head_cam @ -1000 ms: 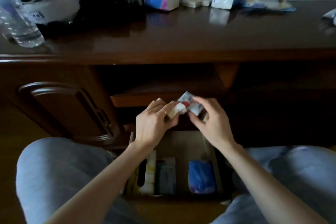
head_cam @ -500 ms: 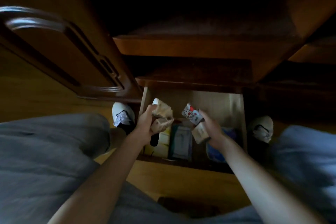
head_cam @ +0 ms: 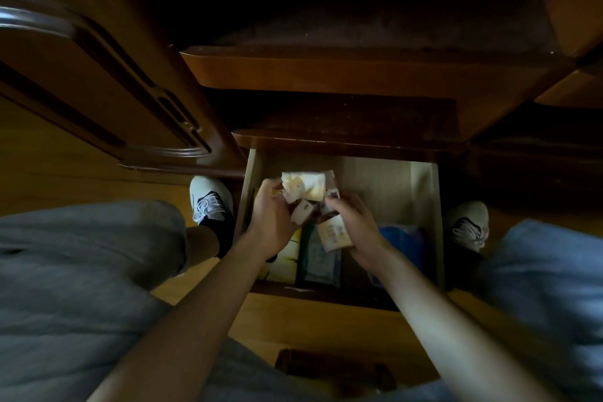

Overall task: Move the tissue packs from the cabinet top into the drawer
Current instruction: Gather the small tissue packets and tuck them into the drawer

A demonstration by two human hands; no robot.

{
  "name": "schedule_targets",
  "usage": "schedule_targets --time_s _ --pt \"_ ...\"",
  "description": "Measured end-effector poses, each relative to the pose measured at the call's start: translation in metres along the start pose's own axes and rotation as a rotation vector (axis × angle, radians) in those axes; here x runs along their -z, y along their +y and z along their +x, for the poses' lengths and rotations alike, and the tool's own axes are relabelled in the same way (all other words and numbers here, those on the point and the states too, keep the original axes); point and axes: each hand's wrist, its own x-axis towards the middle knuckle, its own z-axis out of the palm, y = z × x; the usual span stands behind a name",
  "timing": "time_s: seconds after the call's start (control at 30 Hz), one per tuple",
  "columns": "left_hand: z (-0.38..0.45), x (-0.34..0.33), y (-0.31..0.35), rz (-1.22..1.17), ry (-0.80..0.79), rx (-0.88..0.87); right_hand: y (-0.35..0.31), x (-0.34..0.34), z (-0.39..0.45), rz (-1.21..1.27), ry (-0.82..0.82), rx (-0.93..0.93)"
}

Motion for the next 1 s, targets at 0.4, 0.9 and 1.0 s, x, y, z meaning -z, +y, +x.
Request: schedule_targets --time_s 0.4,0.9,1.0 --pt "0.002 -0.009 -0.013 0.067 -0.109 -0.109 -0.015 0.005 -0.004 -0.025 0.180 0.196" --pt "-0.010 -0.031 -0.035 0.592 -0.121 -0.173 -0.018 0.014 -0.006 -0.376 0.250 0.410" --pt "-0.002 -0.022 -0.035 0.504 -0.023 -0.133 -0.018 0.017 -0.005 -0.277 0.249 0.299"
